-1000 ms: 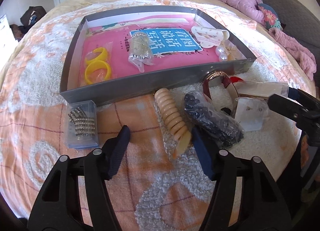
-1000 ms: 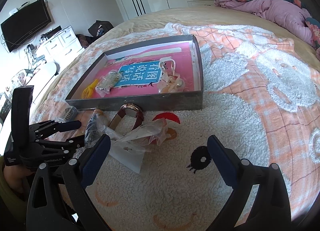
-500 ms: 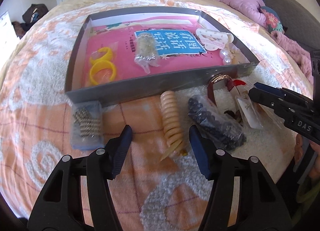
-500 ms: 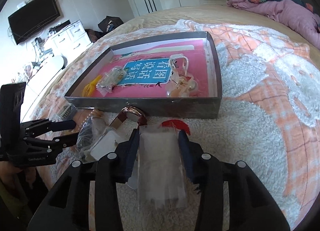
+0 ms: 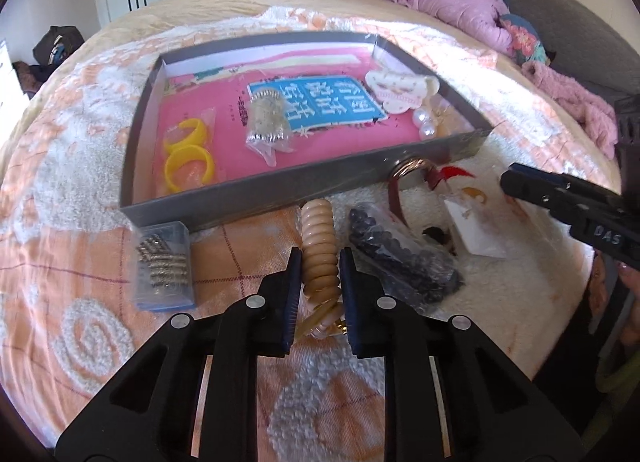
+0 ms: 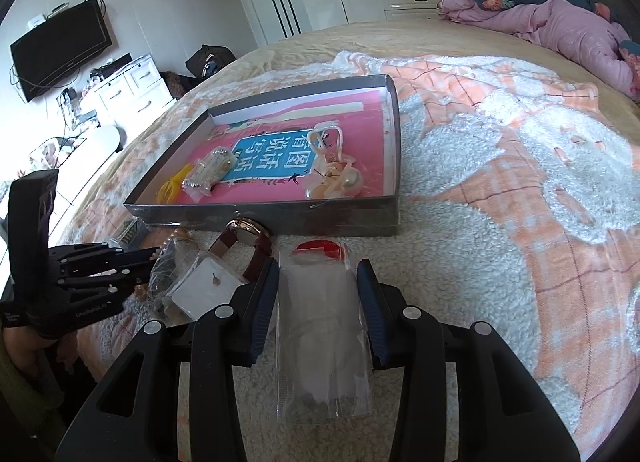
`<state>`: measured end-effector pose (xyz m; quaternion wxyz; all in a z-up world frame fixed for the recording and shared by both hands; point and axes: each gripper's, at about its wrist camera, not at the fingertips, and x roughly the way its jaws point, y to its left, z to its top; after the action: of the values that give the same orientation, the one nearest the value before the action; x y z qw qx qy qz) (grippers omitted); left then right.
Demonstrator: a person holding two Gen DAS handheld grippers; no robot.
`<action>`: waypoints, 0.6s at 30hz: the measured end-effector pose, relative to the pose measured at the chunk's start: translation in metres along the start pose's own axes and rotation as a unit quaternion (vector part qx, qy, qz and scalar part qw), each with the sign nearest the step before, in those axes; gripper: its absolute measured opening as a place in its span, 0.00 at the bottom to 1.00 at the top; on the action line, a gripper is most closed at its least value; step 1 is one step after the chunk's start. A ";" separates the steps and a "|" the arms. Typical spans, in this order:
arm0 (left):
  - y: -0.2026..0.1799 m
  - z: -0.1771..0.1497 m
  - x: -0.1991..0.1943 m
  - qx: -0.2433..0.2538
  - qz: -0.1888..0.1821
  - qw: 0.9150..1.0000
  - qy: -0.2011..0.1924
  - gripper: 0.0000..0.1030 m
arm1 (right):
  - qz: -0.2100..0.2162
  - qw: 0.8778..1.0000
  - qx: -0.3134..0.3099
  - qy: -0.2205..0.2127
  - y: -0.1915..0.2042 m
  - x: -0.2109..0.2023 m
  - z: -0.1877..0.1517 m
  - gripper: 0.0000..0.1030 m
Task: Organize jewelry
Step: 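Grasp the beige spiral bracelet with the left tool while the right tool grasps the clear bag with white card, then carry the spiral bracelet and clear bag over the grey box with both tools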
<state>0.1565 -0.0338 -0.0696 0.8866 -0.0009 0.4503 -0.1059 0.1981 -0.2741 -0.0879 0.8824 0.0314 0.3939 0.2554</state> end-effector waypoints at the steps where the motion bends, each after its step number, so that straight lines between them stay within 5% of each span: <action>1: 0.000 0.001 -0.004 0.000 0.000 1.000 -0.005 0.12 | 0.001 1.000 0.001 -0.001 0.000 -0.001 0.000 0.38; 18: 0.014 0.024 -0.063 -0.027 -0.005 0.997 -0.079 0.12 | 0.007 0.999 -0.025 -0.046 0.021 -0.035 0.023 0.38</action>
<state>0.1419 -0.0107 -0.0068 0.9185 -0.0349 0.3816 -0.0977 0.1858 -0.2688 -0.0427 0.8983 0.0240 0.3462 0.2694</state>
